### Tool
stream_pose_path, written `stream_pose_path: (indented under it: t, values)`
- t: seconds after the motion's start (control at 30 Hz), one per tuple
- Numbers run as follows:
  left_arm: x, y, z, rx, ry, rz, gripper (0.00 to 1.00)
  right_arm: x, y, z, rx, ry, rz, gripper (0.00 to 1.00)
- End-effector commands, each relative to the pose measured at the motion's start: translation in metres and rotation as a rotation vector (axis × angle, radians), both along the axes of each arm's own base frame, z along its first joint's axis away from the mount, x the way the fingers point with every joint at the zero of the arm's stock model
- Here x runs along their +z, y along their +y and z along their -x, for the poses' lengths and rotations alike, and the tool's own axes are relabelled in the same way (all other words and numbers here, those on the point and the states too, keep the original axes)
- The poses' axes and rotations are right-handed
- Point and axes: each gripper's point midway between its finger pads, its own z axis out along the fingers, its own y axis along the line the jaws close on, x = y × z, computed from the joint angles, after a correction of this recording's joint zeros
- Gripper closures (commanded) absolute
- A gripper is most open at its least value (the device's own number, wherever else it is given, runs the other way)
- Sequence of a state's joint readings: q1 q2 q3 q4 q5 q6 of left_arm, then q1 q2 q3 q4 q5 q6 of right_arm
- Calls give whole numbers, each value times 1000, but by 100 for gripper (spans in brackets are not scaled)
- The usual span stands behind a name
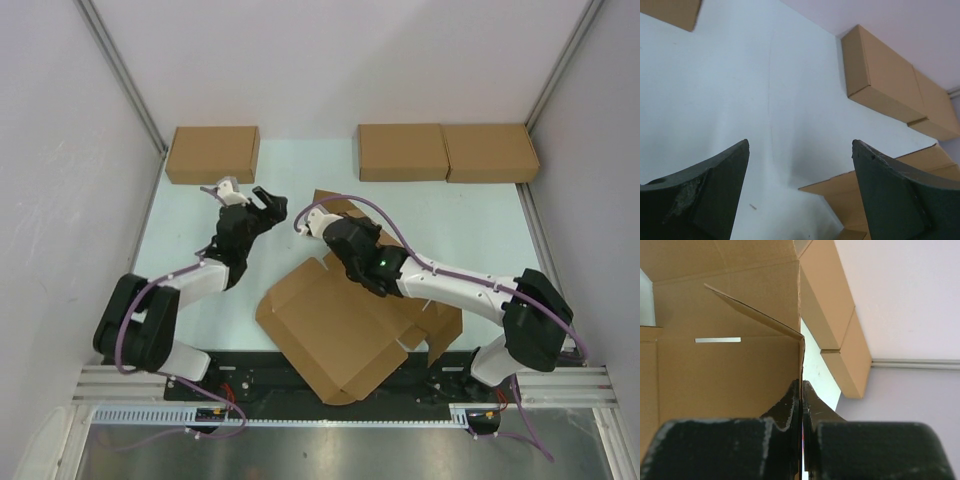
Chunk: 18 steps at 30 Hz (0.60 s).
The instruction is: Fold the paper box
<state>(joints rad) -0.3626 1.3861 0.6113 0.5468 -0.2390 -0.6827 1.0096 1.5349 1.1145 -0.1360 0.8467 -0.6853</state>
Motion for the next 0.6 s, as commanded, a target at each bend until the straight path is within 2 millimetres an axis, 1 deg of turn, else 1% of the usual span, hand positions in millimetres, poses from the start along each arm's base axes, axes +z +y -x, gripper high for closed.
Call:
stream_pose_path:
  t: [0.0,0.03,0.07,0.1,0.13,0.17,0.2,0.23,0.3,0.33,0.37,0.43,0.5,0.57]
  values:
    - [67,-43,-14,-300,-274,171,13,16,5,1,49,-2,-83,100]
    - [72,-44,-11,-326,-310,173,13,15,4,1,52,4,-84,100]
    - [66,-45,-5,-352,-332,145,12,15,6,2,56,9,-94,100]
    - [79,-50,3,-398,-411,135,12,13,6,3,64,21,-97,100]
    - [77,-52,6,-419,-429,120,11,13,7,3,69,24,-106,100]
    - [72,-53,11,-442,-451,72,11,12,8,4,70,30,-115,100]
    - [78,-59,18,-494,-501,53,12,10,9,5,77,39,-117,100]
    - [71,-62,19,-522,-498,39,12,9,9,5,78,44,-120,100]
    - [70,-69,22,-571,-519,25,13,7,11,5,83,53,-129,100]
    - [66,-74,27,-616,-520,22,13,7,11,6,83,56,-128,100]
    - [59,-76,27,-630,-515,9,14,6,10,6,86,59,-128,100]
    - [51,-76,26,-632,-504,-6,15,6,10,6,86,60,-127,100]
    - [39,-74,24,-626,-473,-34,16,9,10,7,89,58,-134,100]
    - [30,-74,26,-627,-457,-37,17,9,10,6,90,59,-136,100]
